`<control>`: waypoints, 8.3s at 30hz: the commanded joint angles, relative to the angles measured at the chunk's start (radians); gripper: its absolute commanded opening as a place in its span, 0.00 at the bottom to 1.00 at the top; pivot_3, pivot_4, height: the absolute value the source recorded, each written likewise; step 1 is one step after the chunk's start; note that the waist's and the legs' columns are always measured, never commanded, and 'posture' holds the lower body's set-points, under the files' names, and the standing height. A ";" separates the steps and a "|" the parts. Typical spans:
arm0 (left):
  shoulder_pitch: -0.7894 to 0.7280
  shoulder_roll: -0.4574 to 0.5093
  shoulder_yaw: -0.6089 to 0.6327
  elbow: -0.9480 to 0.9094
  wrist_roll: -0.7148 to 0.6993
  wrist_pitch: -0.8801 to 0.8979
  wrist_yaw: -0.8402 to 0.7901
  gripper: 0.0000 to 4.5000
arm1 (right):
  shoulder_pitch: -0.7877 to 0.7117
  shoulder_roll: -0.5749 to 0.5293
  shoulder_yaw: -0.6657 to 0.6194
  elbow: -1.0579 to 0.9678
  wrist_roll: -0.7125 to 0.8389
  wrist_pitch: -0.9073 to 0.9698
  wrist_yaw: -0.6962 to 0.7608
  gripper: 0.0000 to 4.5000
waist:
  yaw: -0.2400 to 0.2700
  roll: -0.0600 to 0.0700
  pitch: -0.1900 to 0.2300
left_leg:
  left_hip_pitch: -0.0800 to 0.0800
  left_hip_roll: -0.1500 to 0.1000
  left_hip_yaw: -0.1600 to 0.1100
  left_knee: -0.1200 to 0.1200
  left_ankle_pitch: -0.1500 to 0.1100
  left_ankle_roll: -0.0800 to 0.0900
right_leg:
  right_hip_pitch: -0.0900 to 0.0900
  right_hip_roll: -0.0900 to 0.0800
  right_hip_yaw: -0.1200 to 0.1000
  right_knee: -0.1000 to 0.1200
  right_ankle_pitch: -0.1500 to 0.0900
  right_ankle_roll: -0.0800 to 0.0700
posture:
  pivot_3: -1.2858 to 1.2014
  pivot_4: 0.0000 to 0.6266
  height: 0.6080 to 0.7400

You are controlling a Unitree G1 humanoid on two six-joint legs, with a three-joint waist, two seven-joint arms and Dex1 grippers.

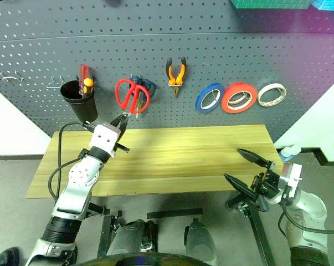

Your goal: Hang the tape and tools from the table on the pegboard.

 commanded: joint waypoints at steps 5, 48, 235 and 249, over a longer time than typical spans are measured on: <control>-0.100 -0.030 -0.009 0.076 -0.032 -0.026 -0.027 0.05 | 0.016 -0.009 0.014 -0.123 -0.008 0.046 -0.068 1.00 | -0.001 0.000 0.000 | -0.001 0.000 0.000 0.000 0.000 0.000 | 0.000 -0.001 0.000 -0.001 0.000 0.000 | 0.46 0.21 1.00; -0.346 -0.053 -0.015 0.527 -0.010 -0.184 0.007 0.05 | 0.081 0.004 -0.067 -0.357 0.266 0.339 -0.124 1.00 | 0.000 -0.002 0.013 | -0.016 -0.002 0.000 -0.006 0.001 0.003 | -0.017 -0.003 -0.001 -0.005 0.000 0.000 | 0.45 0.24 1.00; 0.047 0.136 0.189 -0.189 -0.110 0.107 -0.038 0.12 | -0.257 0.055 -0.011 0.127 0.103 0.184 0.170 1.00 | 0.026 -0.004 -0.045 | -0.017 -0.004 0.001 -0.002 0.007 -0.005 | -0.016 -0.007 -0.023 0.002 0.001 0.002 | 0.50 0.00 1.00; -0.255 0.196 0.222 -0.171 -0.125 0.159 -0.062 0.12 | -0.279 0.068 0.006 0.100 0.080 0.188 0.124 1.00 | 0.028 -0.002 -0.057 | -0.016 -0.002 0.000 0.009 0.005 -0.002 | -0.012 -0.004 -0.022 0.007 0.002 0.003 | 0.50 0.00 1.00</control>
